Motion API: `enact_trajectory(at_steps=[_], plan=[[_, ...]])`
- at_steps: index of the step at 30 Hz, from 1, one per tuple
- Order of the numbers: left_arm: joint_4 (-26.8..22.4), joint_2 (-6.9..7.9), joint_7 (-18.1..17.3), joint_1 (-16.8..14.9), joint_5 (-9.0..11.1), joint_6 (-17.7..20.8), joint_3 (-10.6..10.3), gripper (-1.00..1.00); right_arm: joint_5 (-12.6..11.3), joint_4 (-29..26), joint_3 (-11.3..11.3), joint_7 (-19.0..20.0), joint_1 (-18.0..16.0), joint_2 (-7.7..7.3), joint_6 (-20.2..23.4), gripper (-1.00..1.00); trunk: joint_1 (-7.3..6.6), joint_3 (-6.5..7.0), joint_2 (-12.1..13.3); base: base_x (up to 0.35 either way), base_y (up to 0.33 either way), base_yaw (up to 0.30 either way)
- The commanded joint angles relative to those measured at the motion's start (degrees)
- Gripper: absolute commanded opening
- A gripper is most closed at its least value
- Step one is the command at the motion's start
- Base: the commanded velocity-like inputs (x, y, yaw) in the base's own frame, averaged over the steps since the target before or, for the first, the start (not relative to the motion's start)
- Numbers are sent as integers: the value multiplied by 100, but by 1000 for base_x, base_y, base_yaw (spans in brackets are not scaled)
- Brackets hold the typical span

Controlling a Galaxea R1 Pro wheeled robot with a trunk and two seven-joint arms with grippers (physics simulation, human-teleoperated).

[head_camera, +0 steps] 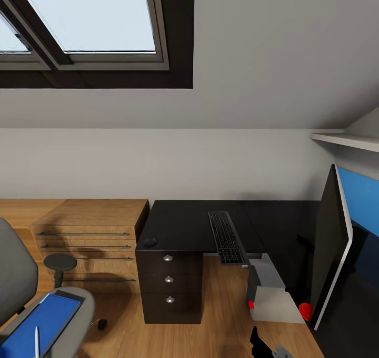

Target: In the bedroom, organize the workspace by keeping the computer under the desk, ensuring the monitor is on the desk, placing the keyboard on the desk next to the monitor, placing the mouse on the desk next to the keyboard, moving the folder from the swivel chair onto the desk next to the mouse, stacking the notebook on top of the folder with the pen on top of the notebook, and positioning the swivel chair next to the desk.

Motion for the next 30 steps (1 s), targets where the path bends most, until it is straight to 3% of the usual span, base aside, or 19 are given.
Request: enact_trajectory(at_steps=[1, 12, 19, 30], plan=[[2, 6, 38, -6, 61, -39, -40, 100, -54, 11, -11, 58, -7, 1, -18, 100, 1, -8, -6, 0, 0, 0], [64, 46, 22, -6, 52, -30, -17, 100, -54, 11, -18, 54, -7, -9, -20, 100, 1, -8, -6, -10, 0, 0], [81, 54, 21, -6, 53, -37, -5, 100, -37, 10, -11, 48, -7, -26, -15, 100, 1, -9, -6, -287, 0, 4], [81, 62, 21, -6, 53, -39, 4, 100, -37, 11, -11, 46, -7, -21, -19, 100, 1, -81, -6, -64, 0, 137]])
